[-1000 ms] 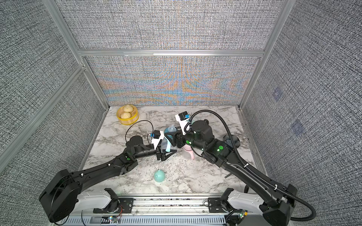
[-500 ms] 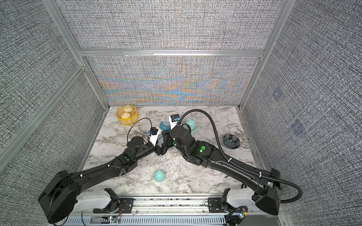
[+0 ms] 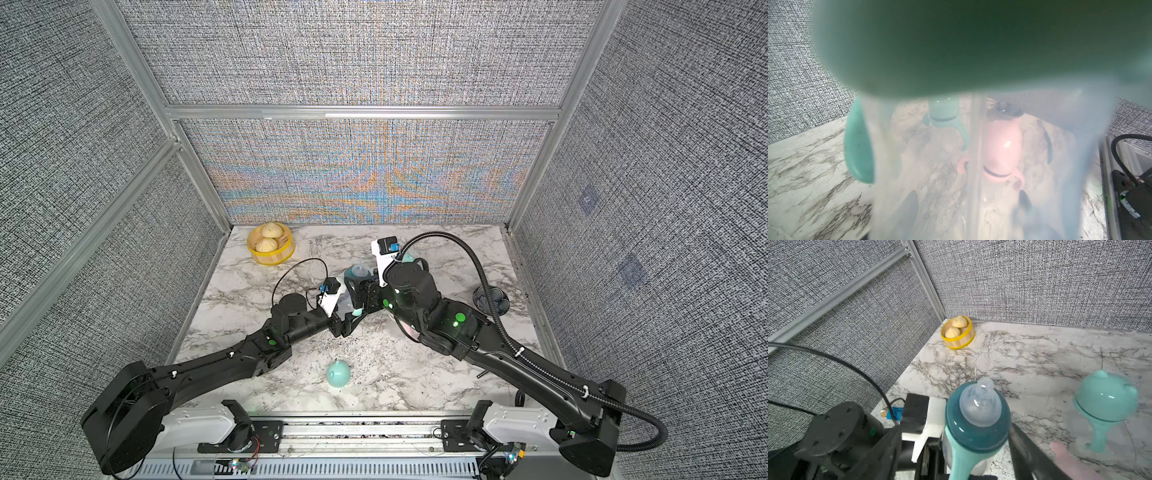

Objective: Assemble the baby bottles
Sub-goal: Screw the nipple onto the baby bottle.

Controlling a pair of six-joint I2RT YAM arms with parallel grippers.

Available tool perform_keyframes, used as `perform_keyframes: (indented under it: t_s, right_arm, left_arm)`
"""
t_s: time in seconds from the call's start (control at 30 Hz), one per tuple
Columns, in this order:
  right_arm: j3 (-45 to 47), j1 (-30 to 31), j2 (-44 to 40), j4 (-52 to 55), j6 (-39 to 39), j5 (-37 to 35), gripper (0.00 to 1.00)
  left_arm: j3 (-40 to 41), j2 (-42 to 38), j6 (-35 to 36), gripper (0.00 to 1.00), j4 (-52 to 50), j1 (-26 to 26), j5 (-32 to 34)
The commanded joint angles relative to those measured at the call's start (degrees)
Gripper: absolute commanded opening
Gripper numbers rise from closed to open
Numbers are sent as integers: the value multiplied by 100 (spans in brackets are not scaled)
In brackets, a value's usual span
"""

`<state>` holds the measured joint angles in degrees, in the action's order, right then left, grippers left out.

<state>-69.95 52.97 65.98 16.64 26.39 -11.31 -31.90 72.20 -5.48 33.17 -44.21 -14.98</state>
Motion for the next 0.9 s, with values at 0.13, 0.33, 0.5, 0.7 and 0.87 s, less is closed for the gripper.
perform_keyframes:
  t_s: [0.13, 0.33, 0.5, 0.7, 0.87]
  right_arm:
    - [94, -396, 14, 147, 91, 861, 89]
    - [263, -437, 249, -244, 146, 1176, 90]
    - [332, -437, 436, -434, 256, 1129, 90]
    - [387, -485, 644, -604, 547, 1173, 79]
    - [555, -571, 556, -661, 719, 1185, 71]
  left_arm:
    - [129, -57, 116, 0, 718, -1, -453]
    - [139, -35, 117, 0, 766, -3, -538]
    - [217, -39, 117, 0, 886, -1, -565]
    - [383, -55, 108, 0, 1195, -8, -495]
    - [571, -133, 82, 0, 1497, -1, -388]
